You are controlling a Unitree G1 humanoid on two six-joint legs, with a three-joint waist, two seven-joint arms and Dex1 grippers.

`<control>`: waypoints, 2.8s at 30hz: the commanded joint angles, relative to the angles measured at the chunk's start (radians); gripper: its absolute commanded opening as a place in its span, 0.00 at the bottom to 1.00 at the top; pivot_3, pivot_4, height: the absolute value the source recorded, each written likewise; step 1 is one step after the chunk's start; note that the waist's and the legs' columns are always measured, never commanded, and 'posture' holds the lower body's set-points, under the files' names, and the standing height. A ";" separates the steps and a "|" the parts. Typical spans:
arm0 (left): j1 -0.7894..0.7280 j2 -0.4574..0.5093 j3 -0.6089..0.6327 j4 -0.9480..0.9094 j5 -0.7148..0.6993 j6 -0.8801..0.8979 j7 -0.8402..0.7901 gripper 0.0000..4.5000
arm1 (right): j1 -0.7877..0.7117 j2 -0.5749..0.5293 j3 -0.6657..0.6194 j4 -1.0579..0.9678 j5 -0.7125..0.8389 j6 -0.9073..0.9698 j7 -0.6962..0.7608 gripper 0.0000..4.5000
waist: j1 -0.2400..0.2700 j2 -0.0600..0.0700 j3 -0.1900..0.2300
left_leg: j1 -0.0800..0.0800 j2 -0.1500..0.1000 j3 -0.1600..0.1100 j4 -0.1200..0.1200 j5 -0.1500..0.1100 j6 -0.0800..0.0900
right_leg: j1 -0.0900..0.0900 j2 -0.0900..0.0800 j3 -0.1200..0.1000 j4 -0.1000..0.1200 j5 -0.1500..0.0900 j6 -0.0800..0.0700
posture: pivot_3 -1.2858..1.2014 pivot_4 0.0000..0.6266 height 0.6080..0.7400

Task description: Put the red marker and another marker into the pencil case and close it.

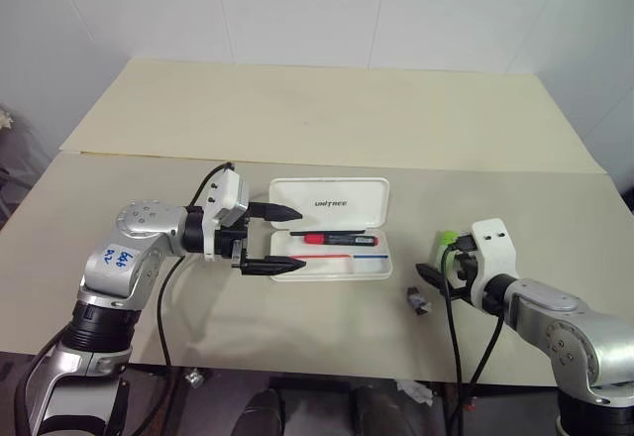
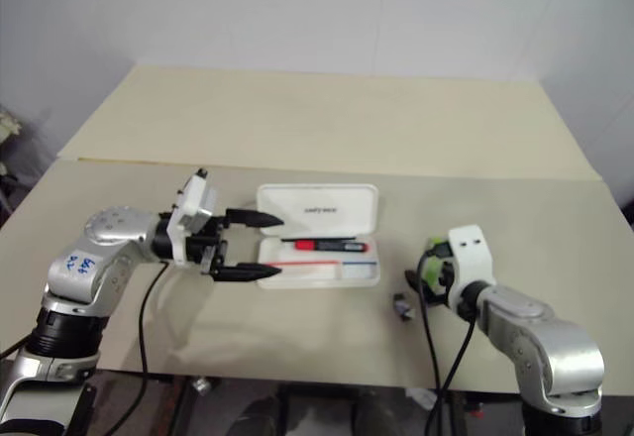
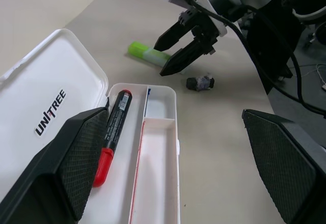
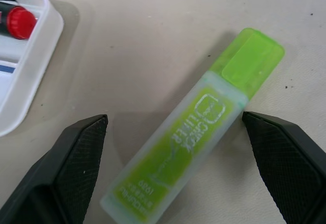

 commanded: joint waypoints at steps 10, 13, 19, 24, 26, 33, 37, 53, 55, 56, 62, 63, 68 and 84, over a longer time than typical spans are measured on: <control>-0.009 -0.002 0.012 -0.032 -0.028 -0.013 0.005 1.00 | -0.043 0.009 0.008 0.054 -0.056 0.019 -0.056 0.55 | 0.000 0.000 0.000 | 0.000 0.000 0.000 0.000 0.000 0.000 | 0.000 0.000 0.000 0.000 0.000 0.000 | 0.52 0.24 1.00; -0.010 -0.001 0.014 -0.035 -0.029 -0.011 0.010 1.00 | -0.056 -0.018 0.027 0.075 -0.060 -0.022 -0.033 0.33 | 0.000 -0.001 0.000 | 0.000 0.000 0.000 0.000 0.000 0.000 | 0.000 0.000 0.000 0.000 0.000 0.000 | 0.52 0.24 1.00; 0.005 0.007 0.028 -0.049 -0.039 -0.008 0.022 1.00 | -0.082 -0.100 0.052 0.078 -0.040 -0.117 0.063 0.24 | 0.000 0.000 0.000 | 0.000 -0.001 0.000 0.000 0.000 0.001 | 0.000 -0.001 0.000 0.000 0.001 0.000 | 0.52 0.24 1.00; 0.049 0.030 0.065 -0.068 -0.044 -0.009 0.037 1.00 | -0.138 -0.189 0.075 0.058 -0.015 -0.223 0.192 0.24 | -0.005 0.000 0.000 | 0.000 0.000 0.001 -0.004 0.000 0.001 | 0.000 0.000 0.000 -0.004 0.001 0.000 | 0.52 0.24 1.00; 0.068 0.041 0.080 -0.070 -0.045 -0.013 0.044 1.00 | -0.164 -0.243 0.115 0.064 -0.030 -0.256 0.238 0.24 | -0.005 0.000 0.000 | 0.000 0.001 0.001 -0.007 0.000 0.001 | -0.001 0.000 0.000 -0.006 0.001 0.000 | 0.52 0.24 1.00; 0.124 0.071 0.147 -0.062 -0.020 -0.075 0.091 1.00 | -0.295 -0.430 0.298 0.105 -0.053 -0.444 0.533 0.24 | -0.001 0.000 0.000 | -0.002 0.001 0.001 -0.011 0.000 0.001 | -0.002 -0.002 -0.001 -0.011 0.000 0.000 | 0.52 0.24 1.00; 0.191 0.095 0.198 -0.078 -0.019 -0.123 0.102 1.00 | -0.360 -0.477 0.360 0.103 -0.014 -0.493 0.705 0.24 | -0.004 0.000 0.000 | -0.001 0.001 0.002 -0.013 -0.001 0.001 | -0.002 -0.001 -0.001 -0.013 0.000 0.000 | 0.52 0.24 1.00; 0.422 0.160 0.371 -0.111 -0.045 -0.238 0.074 1.00 | -0.626 -0.201 0.738 0.184 -0.192 -0.539 0.799 0.24 | -0.002 0.000 0.000 | -0.004 0.003 0.001 -0.014 -0.001 0.000 | -0.007 -0.003 -0.001 -0.013 0.000 -0.001 | 0.52 0.24 1.00; 0.436 0.167 0.382 -0.100 -0.038 -0.257 0.074 1.00 | -0.644 -0.171 0.755 0.203 -0.208 -0.547 0.799 0.24 | -0.002 0.000 0.000 | -0.006 0.004 0.001 -0.014 -0.001 0.000 | -0.009 -0.003 -0.001 -0.013 0.000 -0.001 | 0.52 0.24 1.00; 0.439 0.170 0.384 -0.094 -0.040 -0.260 0.071 1.00 | -0.652 -0.157 0.759 0.214 -0.215 -0.549 0.798 0.24 | -0.002 0.000 0.000 | -0.006 0.004 0.001 -0.014 -0.001 0.000 | -0.009 -0.003 -0.001 -0.012 0.000 -0.001 | 0.52 0.24 1.00; 0.474 0.177 0.403 -0.107 -0.036 -0.277 0.089 1.00 | -0.677 -0.088 0.805 0.300 -0.278 -0.619 0.812 0.24 | -0.003 0.000 0.000 | -0.006 0.003 0.001 -0.014 -0.001 -0.001 | -0.011 -0.003 -0.001 -0.008 -0.001 -0.003 | 0.52 0.24 1.00; 0.477 0.176 0.404 -0.111 -0.039 -0.276 0.092 1.00 | -0.679 -0.083 0.808 0.310 -0.285 -0.628 0.817 0.24 | -0.003 0.000 0.000 | -0.006 0.003 0.001 -0.014 0.000 -0.001 | -0.012 -0.003 0.000 -0.007 -0.001 -0.003 | 0.52 0.24 1.00; 0.496 0.179 0.413 -0.124 -0.052 -0.278 0.094 1.00 | -0.680 -0.060 0.804 0.343 -0.303 -0.645 0.827 0.24 | -0.003 0.000 0.000 | -0.007 0.003 0.002 -0.014 0.000 -0.002 | -0.014 -0.002 0.000 -0.004 -0.001 -0.003 | 0.52 0.24 1.00; 0.473 0.187 0.419 -0.100 -0.054 -0.291 0.075 1.00 | -0.665 -0.042 0.796 0.374 -0.352 -0.652 0.836 0.63 | -0.006 0.000 0.000 | -0.006 0.003 0.001 -0.014 0.002 -0.004 | -0.016 -0.001 0.000 0.001 -0.002 -0.005 | 0.52 0.24 1.00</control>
